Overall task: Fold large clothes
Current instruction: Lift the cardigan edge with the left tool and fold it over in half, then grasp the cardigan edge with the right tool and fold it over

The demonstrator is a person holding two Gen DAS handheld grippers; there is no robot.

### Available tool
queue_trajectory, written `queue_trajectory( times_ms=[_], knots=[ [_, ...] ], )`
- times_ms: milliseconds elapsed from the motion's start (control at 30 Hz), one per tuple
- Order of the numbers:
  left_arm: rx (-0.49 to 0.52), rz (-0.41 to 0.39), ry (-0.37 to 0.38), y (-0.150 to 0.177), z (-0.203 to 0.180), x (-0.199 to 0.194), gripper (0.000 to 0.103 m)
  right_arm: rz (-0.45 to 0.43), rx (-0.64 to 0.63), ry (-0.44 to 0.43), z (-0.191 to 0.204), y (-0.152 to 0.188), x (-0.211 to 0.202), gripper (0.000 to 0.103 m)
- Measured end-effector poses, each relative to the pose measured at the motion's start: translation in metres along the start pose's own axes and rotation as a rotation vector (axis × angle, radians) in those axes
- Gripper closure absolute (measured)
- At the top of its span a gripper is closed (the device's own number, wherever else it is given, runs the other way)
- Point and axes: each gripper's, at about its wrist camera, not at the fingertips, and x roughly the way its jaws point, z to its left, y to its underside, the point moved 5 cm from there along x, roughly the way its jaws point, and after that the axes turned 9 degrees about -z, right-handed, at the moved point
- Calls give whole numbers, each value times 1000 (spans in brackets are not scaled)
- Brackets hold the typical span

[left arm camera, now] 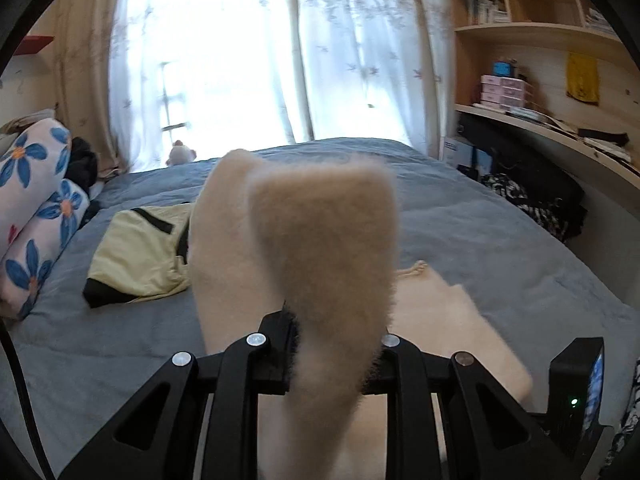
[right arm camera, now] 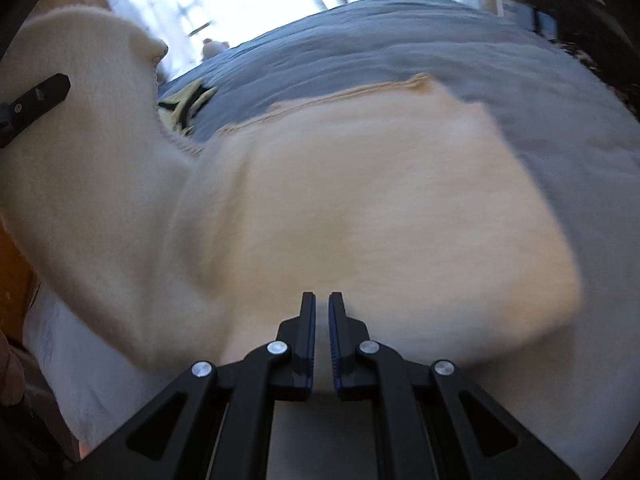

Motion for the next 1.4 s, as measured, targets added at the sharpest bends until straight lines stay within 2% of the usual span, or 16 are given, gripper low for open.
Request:
queue_trajectory(
  times_ms=[100, 200, 267, 400, 533, 567, 600, 700, 767, 833, 900, 967, 1100, 1167, 1300, 1400],
  knots=[
    [33, 30, 110, 13, -51, 22, 84, -82, 76, 133, -56, -9, -30, 97],
    [65, 124, 211, 44, -97, 52, 84, -108, 126, 227, -98, -13, -43, 97],
    [111, 189, 225, 74, -120, 70, 84, -99, 142, 272, -116, -15, -41, 97],
    [231, 175, 206, 103, -137, 77, 83, -71, 183, 261, -132, -11, -37, 97],
    [224, 193, 242, 98, -130, 75, 80, -42, 155, 242, -129, -4, -28, 97],
    [217, 210, 258, 95, -128, 72, 72, -35, 146, 230, -126, -4, -26, 96],
    [206, 229, 284, 94, -127, 69, 55, -29, 138, 221, -122, -5, -25, 97],
    [160, 247, 363, 87, -127, 43, 23, -19, 108, 190, -114, -10, -26, 96],
    [164, 234, 377, 82, -124, 25, 21, -27, 98, 182, -109, -17, -33, 96],
    [176, 224, 363, 77, -115, 8, 21, -46, 109, 164, -106, -28, -42, 95],
    [164, 220, 337, 69, -100, 0, 21, -66, 138, 126, -103, -40, -51, 87],
    [130, 229, 289, 61, -80, -2, 21, -91, 164, 76, -98, -54, -61, 70],
    [8, 292, 161, 53, -21, 10, 21, -101, 154, -12, -78, -79, -68, 64],
    [-67, 333, 107, 57, 8, 23, 21, -71, 151, -57, -69, -89, -61, 63],
    [-237, 439, 83, 79, 61, 50, 21, 40, 141, -122, -58, -98, -29, 63],
    [-293, 492, 71, 98, 83, 64, 21, 156, 116, -141, -54, -95, 1, 63]
  ],
)
